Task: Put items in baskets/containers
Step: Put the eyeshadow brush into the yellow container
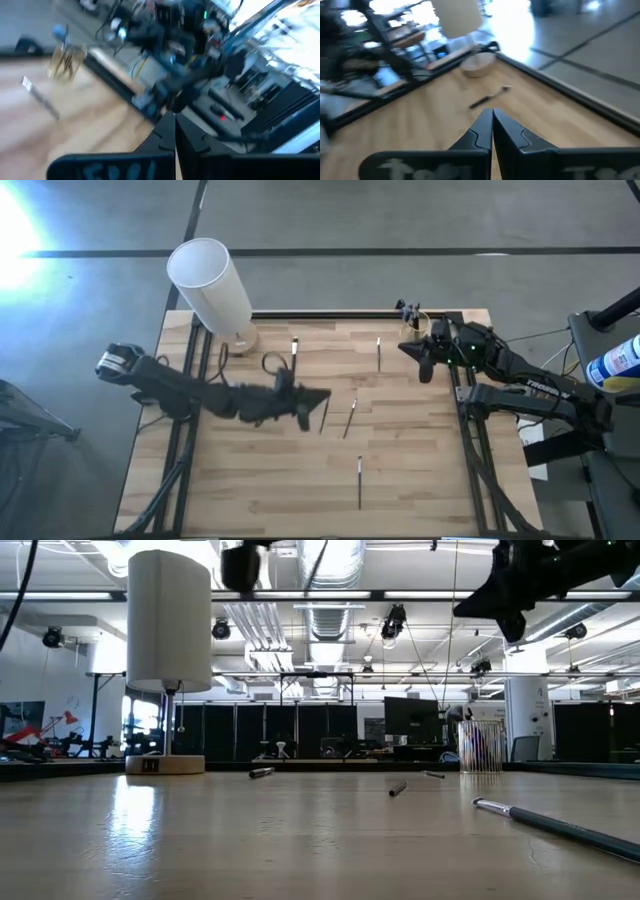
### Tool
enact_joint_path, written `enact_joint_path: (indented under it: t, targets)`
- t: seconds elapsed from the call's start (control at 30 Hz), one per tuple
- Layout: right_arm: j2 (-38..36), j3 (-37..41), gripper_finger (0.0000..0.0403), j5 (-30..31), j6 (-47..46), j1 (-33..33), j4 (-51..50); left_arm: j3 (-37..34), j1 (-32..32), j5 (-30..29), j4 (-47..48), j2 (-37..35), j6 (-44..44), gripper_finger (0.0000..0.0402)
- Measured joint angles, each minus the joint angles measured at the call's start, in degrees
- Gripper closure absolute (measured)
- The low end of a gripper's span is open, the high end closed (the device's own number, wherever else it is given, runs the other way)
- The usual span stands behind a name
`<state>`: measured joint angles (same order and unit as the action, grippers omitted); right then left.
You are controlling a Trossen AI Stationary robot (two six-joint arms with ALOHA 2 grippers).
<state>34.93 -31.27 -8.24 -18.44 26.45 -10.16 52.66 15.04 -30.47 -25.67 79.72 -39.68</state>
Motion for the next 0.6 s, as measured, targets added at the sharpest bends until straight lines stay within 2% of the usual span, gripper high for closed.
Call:
enact_joint_path:
  t: [0.23,0.5,0.6]
  targets:
    - [1.56,-0.02,0.0385,-1.46,-8.02,-5.38,7.89,1.54,-10.45,9.77,-16.44,3.09,9.13,0.0401]
    - [7.01,-0.07,0.0317,-1.46,-14.93,-11.95,25.49,9.46,-16.19,19.99,-17.41,8.21,11.48,0.0401]
    - [10.0,-1.36,0.0287,-1.41,-15.56,-13.51,26.92,12.29,-17.06,22.07,-17.29,10.15,11.73,0.0402]
